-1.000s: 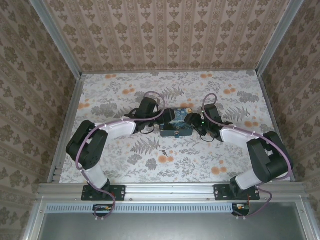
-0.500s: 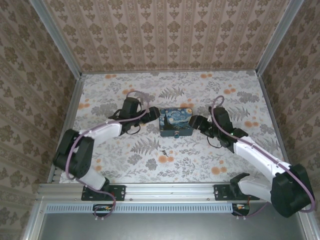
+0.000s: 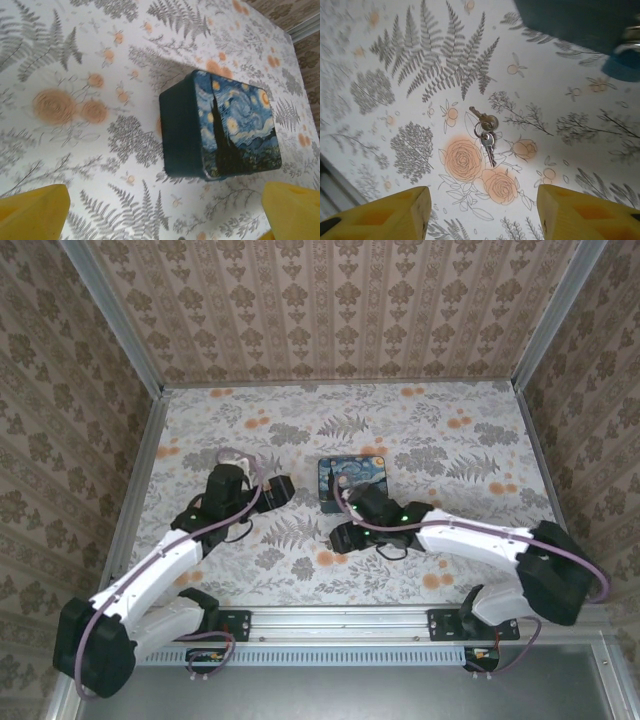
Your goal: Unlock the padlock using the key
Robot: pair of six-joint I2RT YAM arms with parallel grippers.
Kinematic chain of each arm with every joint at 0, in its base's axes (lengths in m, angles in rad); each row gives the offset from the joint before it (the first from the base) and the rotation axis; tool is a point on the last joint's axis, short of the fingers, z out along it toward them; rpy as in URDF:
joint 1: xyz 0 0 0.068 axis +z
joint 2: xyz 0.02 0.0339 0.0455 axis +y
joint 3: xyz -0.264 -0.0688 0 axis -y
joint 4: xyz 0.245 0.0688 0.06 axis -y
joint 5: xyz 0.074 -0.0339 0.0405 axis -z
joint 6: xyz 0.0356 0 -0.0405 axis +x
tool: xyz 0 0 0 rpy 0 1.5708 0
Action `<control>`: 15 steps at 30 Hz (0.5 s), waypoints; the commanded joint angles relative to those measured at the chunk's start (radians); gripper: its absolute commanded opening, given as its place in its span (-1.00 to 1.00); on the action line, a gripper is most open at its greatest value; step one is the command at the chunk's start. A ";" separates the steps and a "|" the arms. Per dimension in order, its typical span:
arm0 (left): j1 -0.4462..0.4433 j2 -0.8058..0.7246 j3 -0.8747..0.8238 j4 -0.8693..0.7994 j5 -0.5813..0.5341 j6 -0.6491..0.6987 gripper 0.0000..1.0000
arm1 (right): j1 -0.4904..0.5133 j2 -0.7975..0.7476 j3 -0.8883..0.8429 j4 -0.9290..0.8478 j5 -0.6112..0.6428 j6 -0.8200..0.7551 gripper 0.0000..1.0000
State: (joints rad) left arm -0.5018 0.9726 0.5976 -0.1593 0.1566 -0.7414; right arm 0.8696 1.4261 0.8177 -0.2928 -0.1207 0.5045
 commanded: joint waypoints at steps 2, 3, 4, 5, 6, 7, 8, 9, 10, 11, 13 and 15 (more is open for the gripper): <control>0.033 -0.044 -0.012 -0.084 0.015 -0.021 1.00 | 0.049 0.140 0.098 -0.065 0.075 -0.112 0.19; 0.039 -0.051 -0.015 -0.091 0.022 -0.025 1.00 | 0.058 0.171 0.117 -0.073 0.083 -0.122 0.18; 0.039 -0.056 -0.018 -0.097 0.024 -0.029 1.00 | 0.064 0.194 0.130 -0.076 0.088 -0.129 0.17; 0.068 -0.064 -0.023 -0.099 0.031 -0.035 1.00 | 0.071 0.219 0.145 -0.081 0.099 -0.135 0.15; 0.079 -0.071 -0.031 -0.095 0.045 -0.039 1.00 | 0.076 0.240 0.157 -0.086 0.113 -0.140 0.15; 0.091 -0.075 -0.036 -0.091 0.054 -0.042 1.00 | 0.079 0.253 0.165 -0.089 0.123 -0.145 0.14; 0.100 -0.080 -0.041 -0.088 0.061 -0.047 1.00 | 0.081 0.265 0.171 -0.091 0.133 -0.146 0.14; 0.110 -0.082 -0.046 -0.084 0.067 -0.049 1.00 | 0.081 0.274 0.175 -0.091 0.139 -0.149 0.14; 0.117 -0.082 -0.050 -0.080 0.072 -0.052 1.00 | 0.083 0.281 0.178 -0.093 0.146 -0.153 0.14; 0.124 -0.081 -0.053 -0.075 0.078 -0.055 1.00 | 0.083 0.289 0.182 -0.094 0.152 -0.158 0.14; 0.134 -0.075 -0.057 -0.065 0.088 -0.058 1.00 | 0.084 0.307 0.193 -0.095 0.156 -0.168 0.14; 0.141 -0.064 -0.056 -0.059 0.092 -0.057 1.00 | 0.085 0.328 0.206 -0.098 0.164 -0.178 0.13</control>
State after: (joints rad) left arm -0.3729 0.9062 0.5480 -0.2214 0.2173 -0.7822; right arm 0.9493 1.7267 0.9882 -0.3515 -0.0021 0.3634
